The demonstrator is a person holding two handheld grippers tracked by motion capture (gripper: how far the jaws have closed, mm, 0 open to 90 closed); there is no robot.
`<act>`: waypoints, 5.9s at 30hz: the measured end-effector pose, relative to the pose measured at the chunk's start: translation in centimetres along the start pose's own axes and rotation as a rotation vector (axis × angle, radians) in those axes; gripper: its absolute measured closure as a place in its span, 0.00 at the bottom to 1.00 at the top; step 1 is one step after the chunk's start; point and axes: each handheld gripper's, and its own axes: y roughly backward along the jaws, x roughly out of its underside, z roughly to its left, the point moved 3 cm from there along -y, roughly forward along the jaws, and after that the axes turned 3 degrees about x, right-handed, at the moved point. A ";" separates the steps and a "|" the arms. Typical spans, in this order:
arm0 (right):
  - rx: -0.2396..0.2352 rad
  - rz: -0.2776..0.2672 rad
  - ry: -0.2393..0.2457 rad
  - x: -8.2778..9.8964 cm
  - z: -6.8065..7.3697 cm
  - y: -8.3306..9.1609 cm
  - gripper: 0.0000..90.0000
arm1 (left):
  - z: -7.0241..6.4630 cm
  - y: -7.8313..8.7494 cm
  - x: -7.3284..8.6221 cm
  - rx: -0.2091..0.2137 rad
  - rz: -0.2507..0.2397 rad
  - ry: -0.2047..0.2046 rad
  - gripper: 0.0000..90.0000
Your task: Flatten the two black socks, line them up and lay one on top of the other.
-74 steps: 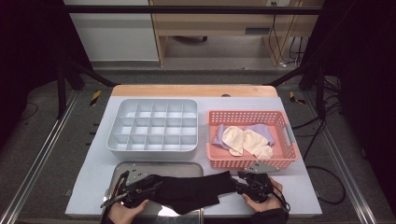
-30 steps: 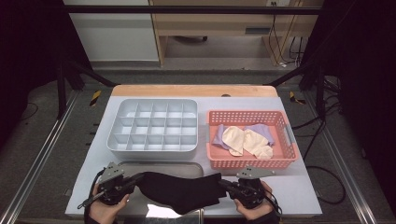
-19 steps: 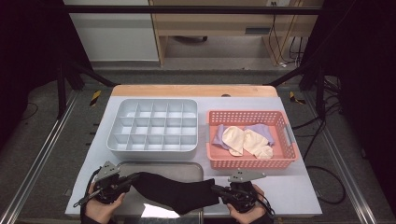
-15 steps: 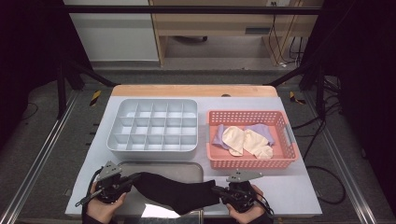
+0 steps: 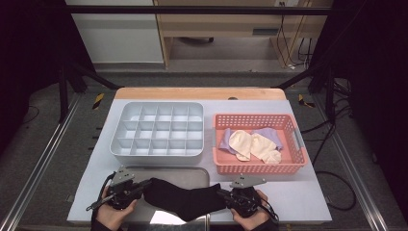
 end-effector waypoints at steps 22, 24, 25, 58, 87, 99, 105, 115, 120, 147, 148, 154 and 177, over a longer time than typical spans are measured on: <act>-0.032 0.083 -0.022 0.9 0.2 -1.1 0.89 | 0.3 -0.5 0.6 -0.035 0.038 -0.018 0.92; -0.004 0.061 -0.008 0.8 0.1 -0.8 0.80 | 0.4 -0.5 0.7 -0.046 0.038 -0.022 0.86; 0.007 0.043 -0.006 0.8 0.0 -0.6 0.79 | 0.5 -0.4 0.8 -0.049 0.041 -0.024 0.83; 0.038 0.083 -0.065 1.0 -2.4 -0.9 0.87 | -0.2 -1.8 0.8 -0.087 0.058 -0.034 0.91; -0.204 0.067 0.194 -3.6 8.5 -7.0 0.83 | 0.3 -0.3 -0.6 -0.026 -0.043 0.021 0.98; -0.200 0.028 0.179 -4.2 7.5 -5.4 1.00 | -0.7 0.0 -1.3 0.042 -0.099 0.048 0.98; -0.198 0.040 0.158 -3.8 6.3 -4.6 0.99 | -1.2 -1.3 -0.7 0.048 -0.042 0.034 0.98; -0.224 0.104 0.181 -2.8 7.4 -5.9 0.88 | -0.7 -2.4 0.1 -0.046 0.033 -0.038 0.92; -0.236 0.047 0.170 -3.5 6.9 -4.7 0.82 | -0.4 -2.4 0.1 -0.097 0.033 -0.050 0.77; 0.042 0.068 -0.088 1.3 -2.2 -1.3 0.85 | -0.1 -2.7 0.4 -0.037 0.063 0.025 0.94; 0.036 0.081 -0.092 1.2 -2.2 -1.3 0.88 | -0.1 -2.6 0.4 -0.042 0.062 0.024 0.95; 0.068 0.094 -0.094 0.8 -2.8 -0.6 0.91 | 0.1 -1.1 0.8 -0.080 0.046 0.009 0.95; 0.072 0.060 -0.106 0.6 -3.8 -1.0 0.81 | -0.1 -2.4 0.0 -0.075 0.027 -0.040 0.75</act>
